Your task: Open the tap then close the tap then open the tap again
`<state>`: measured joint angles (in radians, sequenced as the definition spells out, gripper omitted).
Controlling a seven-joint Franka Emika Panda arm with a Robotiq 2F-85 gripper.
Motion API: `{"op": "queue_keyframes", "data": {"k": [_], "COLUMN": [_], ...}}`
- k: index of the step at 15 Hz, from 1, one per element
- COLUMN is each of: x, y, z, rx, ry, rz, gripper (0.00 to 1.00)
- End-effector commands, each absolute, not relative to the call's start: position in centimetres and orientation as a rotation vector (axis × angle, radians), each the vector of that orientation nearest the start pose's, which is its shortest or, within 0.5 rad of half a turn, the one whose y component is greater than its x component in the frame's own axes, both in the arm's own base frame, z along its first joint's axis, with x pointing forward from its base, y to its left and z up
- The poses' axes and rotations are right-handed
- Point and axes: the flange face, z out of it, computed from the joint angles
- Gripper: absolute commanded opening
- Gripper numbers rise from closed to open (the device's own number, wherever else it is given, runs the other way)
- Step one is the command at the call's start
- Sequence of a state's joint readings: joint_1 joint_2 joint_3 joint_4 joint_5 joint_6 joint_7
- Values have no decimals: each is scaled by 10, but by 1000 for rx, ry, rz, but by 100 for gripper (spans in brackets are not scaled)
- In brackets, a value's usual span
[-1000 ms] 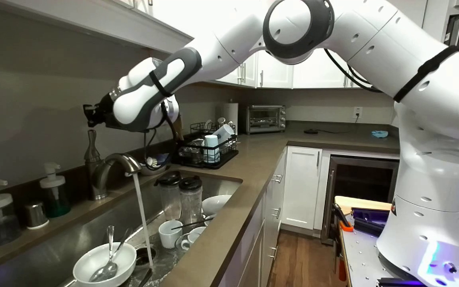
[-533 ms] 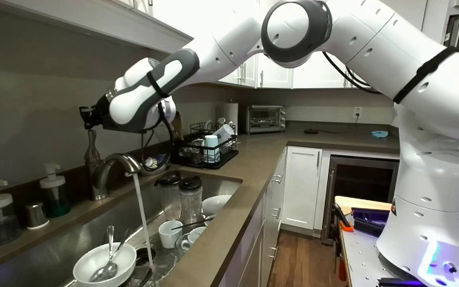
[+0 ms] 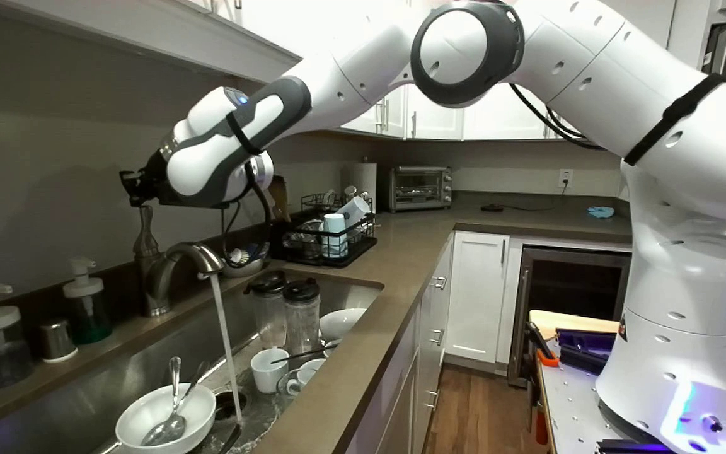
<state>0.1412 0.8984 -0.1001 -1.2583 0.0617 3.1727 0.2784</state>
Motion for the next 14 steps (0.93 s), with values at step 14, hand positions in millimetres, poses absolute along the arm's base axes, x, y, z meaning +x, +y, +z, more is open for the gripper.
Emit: {"op": "queue_keyframes", "data": {"k": [14], "x": [806], "y": [50], "z": [347], "rx": [-2724], "ry": [268], "rz": [-1332], "gripper": [0]}}
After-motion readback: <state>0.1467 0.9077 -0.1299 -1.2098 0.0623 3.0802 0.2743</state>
